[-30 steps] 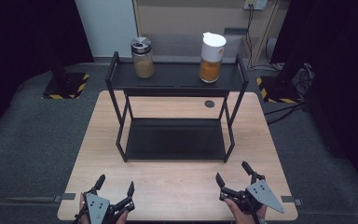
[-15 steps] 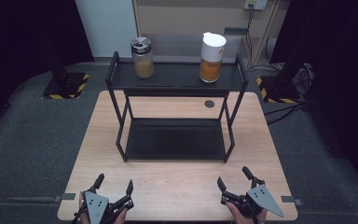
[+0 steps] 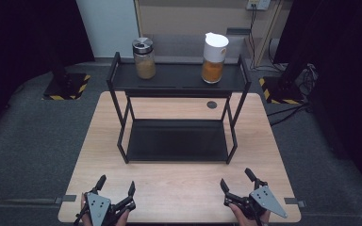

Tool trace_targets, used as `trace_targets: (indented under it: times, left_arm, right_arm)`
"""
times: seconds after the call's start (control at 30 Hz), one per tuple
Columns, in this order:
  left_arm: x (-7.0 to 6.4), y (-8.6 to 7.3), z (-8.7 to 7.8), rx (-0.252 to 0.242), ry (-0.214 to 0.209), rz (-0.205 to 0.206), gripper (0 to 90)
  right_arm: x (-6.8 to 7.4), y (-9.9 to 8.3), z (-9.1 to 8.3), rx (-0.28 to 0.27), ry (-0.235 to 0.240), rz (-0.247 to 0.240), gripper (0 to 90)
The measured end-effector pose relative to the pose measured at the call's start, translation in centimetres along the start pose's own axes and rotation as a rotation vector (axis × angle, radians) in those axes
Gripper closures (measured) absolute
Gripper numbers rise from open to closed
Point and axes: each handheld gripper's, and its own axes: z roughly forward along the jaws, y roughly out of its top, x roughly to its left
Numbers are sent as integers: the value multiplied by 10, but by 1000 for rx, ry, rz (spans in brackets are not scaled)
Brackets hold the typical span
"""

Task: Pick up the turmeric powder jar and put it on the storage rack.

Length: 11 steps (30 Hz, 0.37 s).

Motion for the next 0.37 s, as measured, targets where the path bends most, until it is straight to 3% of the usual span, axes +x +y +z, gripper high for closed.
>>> trace_targets:
  times: [0.37]
  left_arm:
    - [0,0,-3,-8,0,-4,69]
  right_arm:
    - [1,-1,-3,3,-12,8,34]
